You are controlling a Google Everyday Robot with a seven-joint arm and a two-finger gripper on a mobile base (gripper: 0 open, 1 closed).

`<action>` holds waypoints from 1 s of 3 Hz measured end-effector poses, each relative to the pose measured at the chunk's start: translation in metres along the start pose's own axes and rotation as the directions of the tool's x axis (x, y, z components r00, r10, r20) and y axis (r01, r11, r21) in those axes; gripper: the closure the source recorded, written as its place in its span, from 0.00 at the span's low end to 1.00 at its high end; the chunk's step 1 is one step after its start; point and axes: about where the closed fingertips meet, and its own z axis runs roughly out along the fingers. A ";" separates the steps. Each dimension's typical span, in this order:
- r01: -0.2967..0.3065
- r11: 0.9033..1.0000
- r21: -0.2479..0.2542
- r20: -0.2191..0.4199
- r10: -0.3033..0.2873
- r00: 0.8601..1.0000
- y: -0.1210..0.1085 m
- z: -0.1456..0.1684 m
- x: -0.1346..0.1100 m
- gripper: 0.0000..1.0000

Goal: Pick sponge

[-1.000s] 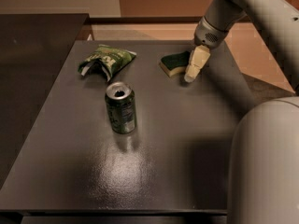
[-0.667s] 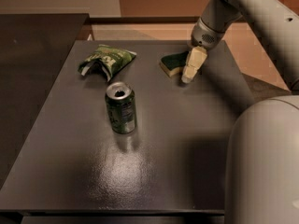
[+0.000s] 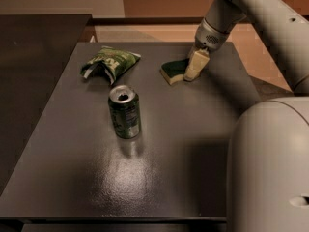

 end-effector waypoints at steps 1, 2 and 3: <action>-0.003 1.000 0.004 -0.001 0.003 1.000 0.001 -0.007 -0.004 0.65; -0.012 1.000 0.027 0.004 0.012 1.000 0.006 -0.026 -0.011 0.88; -0.027 0.998 0.065 0.026 0.025 0.999 0.016 -0.057 -0.020 1.00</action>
Offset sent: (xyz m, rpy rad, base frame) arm -0.0224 -0.0023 0.0601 -0.0138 -0.0224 -0.0362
